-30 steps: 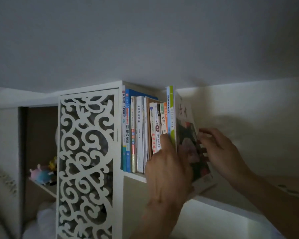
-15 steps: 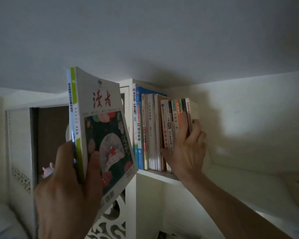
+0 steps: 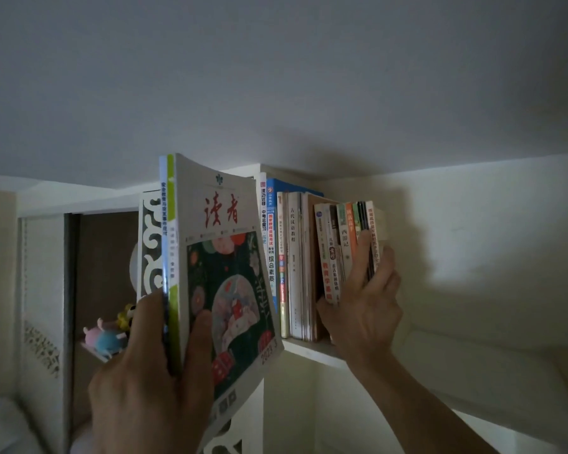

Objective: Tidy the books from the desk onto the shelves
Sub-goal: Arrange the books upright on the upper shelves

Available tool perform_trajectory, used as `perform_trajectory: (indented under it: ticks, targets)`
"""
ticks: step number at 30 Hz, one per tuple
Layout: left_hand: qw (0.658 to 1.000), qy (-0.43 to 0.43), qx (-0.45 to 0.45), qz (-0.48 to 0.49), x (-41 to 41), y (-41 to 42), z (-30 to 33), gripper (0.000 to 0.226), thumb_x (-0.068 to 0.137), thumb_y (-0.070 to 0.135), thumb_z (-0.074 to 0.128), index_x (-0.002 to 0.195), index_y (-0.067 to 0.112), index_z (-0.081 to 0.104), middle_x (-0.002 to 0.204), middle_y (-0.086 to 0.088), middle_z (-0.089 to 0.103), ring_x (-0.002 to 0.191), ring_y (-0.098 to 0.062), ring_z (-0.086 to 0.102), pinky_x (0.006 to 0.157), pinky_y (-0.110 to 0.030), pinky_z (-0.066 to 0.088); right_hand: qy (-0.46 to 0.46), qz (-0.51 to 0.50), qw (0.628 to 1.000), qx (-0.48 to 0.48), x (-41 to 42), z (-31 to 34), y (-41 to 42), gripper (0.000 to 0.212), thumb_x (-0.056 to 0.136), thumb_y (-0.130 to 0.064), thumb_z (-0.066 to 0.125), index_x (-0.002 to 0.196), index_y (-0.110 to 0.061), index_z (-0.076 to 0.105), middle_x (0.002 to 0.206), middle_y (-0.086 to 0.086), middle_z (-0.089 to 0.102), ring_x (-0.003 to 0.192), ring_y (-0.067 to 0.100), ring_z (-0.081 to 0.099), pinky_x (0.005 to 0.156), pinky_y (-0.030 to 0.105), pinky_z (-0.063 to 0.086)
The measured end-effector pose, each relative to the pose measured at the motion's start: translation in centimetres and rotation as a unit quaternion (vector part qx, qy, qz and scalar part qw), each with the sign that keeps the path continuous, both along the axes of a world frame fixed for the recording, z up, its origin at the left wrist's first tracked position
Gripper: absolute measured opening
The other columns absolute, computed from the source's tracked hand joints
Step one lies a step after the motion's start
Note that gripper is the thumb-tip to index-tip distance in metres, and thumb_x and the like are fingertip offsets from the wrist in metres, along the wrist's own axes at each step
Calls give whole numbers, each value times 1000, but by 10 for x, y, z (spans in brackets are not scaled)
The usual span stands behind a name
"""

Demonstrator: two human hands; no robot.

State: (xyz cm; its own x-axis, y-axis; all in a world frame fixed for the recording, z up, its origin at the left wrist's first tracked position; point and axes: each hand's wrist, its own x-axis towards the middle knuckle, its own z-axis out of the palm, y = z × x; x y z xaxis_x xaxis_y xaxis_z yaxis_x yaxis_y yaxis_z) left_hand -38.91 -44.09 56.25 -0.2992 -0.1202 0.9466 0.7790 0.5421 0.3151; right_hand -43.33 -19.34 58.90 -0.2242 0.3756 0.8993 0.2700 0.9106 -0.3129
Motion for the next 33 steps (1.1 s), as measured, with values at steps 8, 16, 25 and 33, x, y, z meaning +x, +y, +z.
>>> perform_trajectory:
  ticks: [8, 16, 25, 33]
  targets:
    - [997, 21, 3, -69, 4, 41, 17, 21, 98, 39, 54, 96, 19, 50, 64, 17, 59, 41, 2, 56, 38, -6, 42, 31, 7, 999, -20, 48, 2, 40, 132, 61, -57, 82, 160, -16, 4, 135, 22, 39, 102, 38, 50, 60, 41, 51]
    - [984, 15, 11, -179, -7, 125, 39, 17, 105, 36, 51, 105, 22, 43, 88, 9, 67, 57, -5, 68, 42, -11, 50, 66, 26, 995, -70, 110, 10, 82, 145, 58, -46, 93, 158, -30, -11, 120, 22, 42, 76, 32, 51, 59, 37, 48]
    - [984, -110, -60, -129, -67, 210, 16, 30, 109, 41, 38, 124, 16, 39, 105, -6, 74, 73, -18, 77, 51, -26, 61, 70, -1, 993, -99, 151, 13, 96, 146, 58, -43, 94, 155, -36, -15, 129, 24, 36, 93, 50, 53, 75, 62, 54]
    - [979, -151, -53, -124, -96, 219, 17, 69, 105, 53, 35, 156, 33, -6, 119, -14, 69, 75, -20, 75, 58, -37, 64, 107, 33, 988, -107, 101, 10, 64, 145, 56, -39, 94, 157, -35, -9, 123, 19, 41, 91, 43, 58, 66, 45, 53]
